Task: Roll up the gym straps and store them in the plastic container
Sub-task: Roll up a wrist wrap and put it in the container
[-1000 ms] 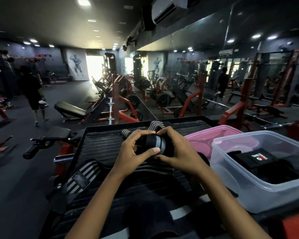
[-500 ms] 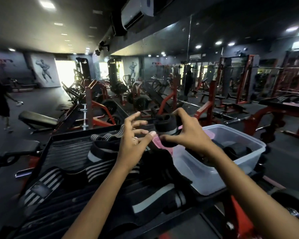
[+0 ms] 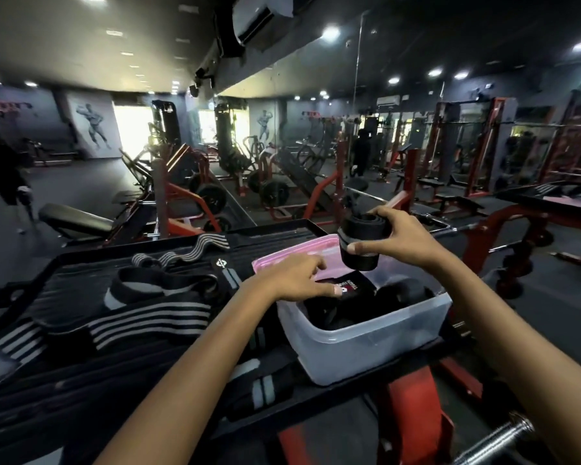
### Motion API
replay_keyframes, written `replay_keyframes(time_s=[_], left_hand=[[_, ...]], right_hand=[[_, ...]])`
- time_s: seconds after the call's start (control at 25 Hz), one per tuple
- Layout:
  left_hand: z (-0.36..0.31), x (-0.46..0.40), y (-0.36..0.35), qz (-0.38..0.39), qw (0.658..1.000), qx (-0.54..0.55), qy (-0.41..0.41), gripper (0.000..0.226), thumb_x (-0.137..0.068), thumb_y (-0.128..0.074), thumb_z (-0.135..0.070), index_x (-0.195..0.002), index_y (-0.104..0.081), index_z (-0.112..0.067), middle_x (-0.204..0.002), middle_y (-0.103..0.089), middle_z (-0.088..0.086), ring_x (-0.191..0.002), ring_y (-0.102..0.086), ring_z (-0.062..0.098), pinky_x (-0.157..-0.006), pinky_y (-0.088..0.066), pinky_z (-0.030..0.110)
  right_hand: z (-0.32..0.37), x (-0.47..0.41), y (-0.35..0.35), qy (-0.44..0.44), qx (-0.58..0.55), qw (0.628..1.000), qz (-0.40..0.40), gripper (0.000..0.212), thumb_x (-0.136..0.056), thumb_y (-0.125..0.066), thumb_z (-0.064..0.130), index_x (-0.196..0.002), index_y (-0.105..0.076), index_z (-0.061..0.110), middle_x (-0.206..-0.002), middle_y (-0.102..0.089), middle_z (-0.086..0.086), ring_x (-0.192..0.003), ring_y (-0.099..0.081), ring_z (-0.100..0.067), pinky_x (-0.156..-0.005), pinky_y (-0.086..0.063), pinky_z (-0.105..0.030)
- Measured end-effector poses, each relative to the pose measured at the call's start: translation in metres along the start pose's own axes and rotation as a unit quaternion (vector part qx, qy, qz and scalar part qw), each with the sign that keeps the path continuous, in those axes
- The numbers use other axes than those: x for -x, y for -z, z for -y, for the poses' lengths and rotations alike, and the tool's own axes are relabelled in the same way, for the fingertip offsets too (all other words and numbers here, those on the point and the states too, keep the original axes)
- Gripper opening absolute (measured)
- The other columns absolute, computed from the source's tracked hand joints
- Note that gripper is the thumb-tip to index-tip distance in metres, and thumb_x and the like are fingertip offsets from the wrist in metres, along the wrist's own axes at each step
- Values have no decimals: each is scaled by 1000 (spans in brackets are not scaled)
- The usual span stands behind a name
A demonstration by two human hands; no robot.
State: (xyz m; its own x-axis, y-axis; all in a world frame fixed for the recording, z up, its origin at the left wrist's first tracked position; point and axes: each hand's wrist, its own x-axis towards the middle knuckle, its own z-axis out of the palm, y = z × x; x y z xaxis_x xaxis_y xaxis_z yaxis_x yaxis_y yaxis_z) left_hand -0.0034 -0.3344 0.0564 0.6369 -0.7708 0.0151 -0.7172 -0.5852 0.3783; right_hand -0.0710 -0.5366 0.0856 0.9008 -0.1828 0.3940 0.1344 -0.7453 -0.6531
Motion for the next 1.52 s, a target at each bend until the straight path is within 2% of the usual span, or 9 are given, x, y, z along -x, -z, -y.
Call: replay_keyframes(time_s=[0.2, 0.6, 0.76, 0.88, 0.96, 1.08, 1.16, 1.32, 1.52], left_hand=[[-11, -18, -6, 105, 991, -71, 47, 52, -72, -74, -56, -102, -57, -16, -99, -61, -3, -93, -57, 20, -75, -43, 29], [-36, -8, -32, -88, 967, -235, -49, 49, -68, -81, -44, -90, -48, -14, -92, -56, 1, -87, -53, 20, -56, -32, 30], [-41, -4, -20, 11, 993, -101, -66, 36, -82, -73, -34, -66, -47, -15, -67, -49, 5, -63, -42, 20, -58, -33, 31], [-43, 1, -17, 89, 994, -39, -53, 10, -87, -68, -16, -89, -69, -6, -83, -66, 6, -72, -56, 16, -66, -44, 25], [-44, 3, -25, 114, 990, -22, -76, 21, -92, -59, -10, -110, -70, -5, -106, -72, 7, -84, -63, 10, -75, -47, 18], [-42, 3, -25, 83, 992, 64, -64, 20, -90, -64, -11, -107, -72, -5, -106, -72, 10, -72, -60, -6, -70, -45, 8], [-38, 2, -21, 29, 995, 87, -48, 21, -80, -76, -15, -99, -74, -7, -104, -70, 10, -73, -58, -2, -69, -45, 10], [-34, 0, -20, 2, 999, 44, 2, 70, -71, -84, -26, -128, -44, -18, -127, -39, -1, -99, -46, 8, -75, -42, 13], [-39, -10, -22, 53, 997, -46, 33, 71, -73, -80, -38, -134, -47, -20, -130, -52, 3, -114, -50, 20, -101, -44, 36]], right_hand=[[-29, -8, 10, -19, 7, 1000, 22, 50, -62, -88, 35, -101, -64, 16, -93, -72, 3, -86, -69, -12, -76, -58, -31], [-64, -22, 7, -12, 138, 986, 88, 49, -61, -87, 38, -93, -54, 19, -92, -63, -1, -84, -60, -17, -64, -41, -23], [-73, -24, 0, -16, 156, 983, 91, 48, -62, -88, 37, -89, -53, 16, -87, -59, 0, -84, -58, -19, -57, -38, -22], [-77, -25, -7, -18, 163, 981, 108, 52, -62, -87, 38, -95, -55, 14, -97, -63, -4, -88, -60, -20, -70, -48, -30], [-81, -25, -10, -19, 190, 973, 127, 57, -62, -85, 40, -101, -55, 12, -104, -65, -8, -94, -62, -24, -80, -53, -39], [-83, -26, -11, -17, 213, 967, 136, 59, -61, -84, 43, -102, -52, 14, -109, -64, -10, -98, -61, -28, -85, -53, -43], [-82, -28, -11, -16, 209, 969, 132, 59, -61, -84, 42, -101, -50, 14, -109, -64, -11, -98, -61, -28, -83, -52, -41], [-83, -30, -11, -11, 209, 969, 131, 58, -63, -85, 39, -100, -50, 14, -109, -62, -10, -100, -59, -27, -80, -50, -37], [-82, -30, -11, 3, 192, 971, 139, 47, -65, -84, 37, -96, -55, 17, -94, -61, -1, -91, -60, -20, -67, -46, -24]])
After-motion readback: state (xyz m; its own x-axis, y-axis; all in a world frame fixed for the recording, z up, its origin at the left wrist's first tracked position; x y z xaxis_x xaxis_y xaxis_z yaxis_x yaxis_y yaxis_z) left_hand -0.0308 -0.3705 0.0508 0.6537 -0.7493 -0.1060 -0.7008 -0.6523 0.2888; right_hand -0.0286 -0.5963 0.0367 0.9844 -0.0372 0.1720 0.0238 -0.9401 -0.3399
